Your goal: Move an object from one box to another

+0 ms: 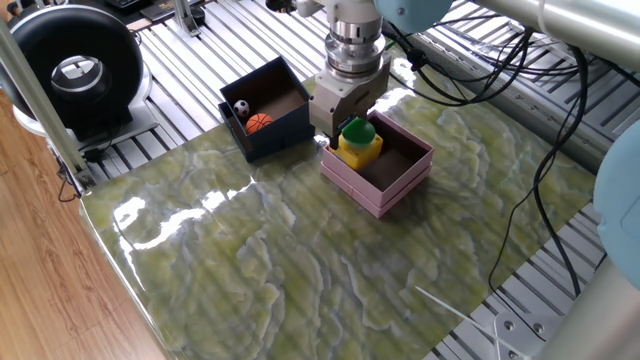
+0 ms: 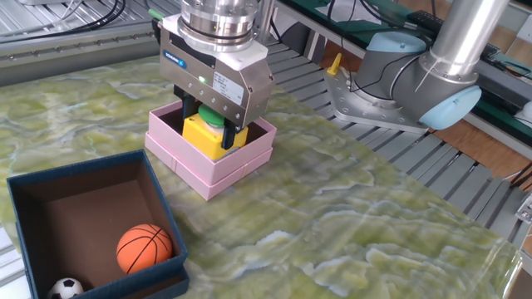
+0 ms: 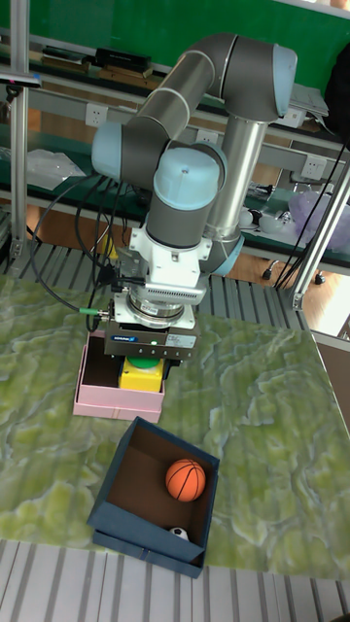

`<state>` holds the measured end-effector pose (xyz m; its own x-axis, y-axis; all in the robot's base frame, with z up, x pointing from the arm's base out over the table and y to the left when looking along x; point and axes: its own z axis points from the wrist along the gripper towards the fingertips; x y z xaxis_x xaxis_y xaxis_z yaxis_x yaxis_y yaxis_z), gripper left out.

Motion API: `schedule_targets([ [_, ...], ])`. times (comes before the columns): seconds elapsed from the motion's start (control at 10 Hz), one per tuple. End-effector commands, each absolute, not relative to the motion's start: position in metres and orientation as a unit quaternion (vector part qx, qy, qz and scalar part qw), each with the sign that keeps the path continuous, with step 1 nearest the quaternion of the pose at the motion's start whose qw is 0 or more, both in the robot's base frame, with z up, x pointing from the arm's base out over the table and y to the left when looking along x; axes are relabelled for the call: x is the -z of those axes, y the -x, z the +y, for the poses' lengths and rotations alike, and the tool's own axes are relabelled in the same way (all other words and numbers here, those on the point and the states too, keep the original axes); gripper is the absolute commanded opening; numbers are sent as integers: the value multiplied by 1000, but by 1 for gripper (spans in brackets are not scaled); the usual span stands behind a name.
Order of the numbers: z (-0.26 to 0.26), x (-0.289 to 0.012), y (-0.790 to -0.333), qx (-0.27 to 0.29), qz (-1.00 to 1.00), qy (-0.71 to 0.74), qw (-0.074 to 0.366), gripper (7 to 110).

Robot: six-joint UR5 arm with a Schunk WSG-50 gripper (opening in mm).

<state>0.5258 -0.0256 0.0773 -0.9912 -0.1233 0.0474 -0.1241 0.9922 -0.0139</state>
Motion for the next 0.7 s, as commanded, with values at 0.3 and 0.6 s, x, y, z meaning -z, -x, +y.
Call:
schedule_targets([
  [0.3, -24, -73, -529, -2, -998, -55, 19, 7],
  [0.6, -23, -73, -532, -3, -998, -55, 15, 22],
])
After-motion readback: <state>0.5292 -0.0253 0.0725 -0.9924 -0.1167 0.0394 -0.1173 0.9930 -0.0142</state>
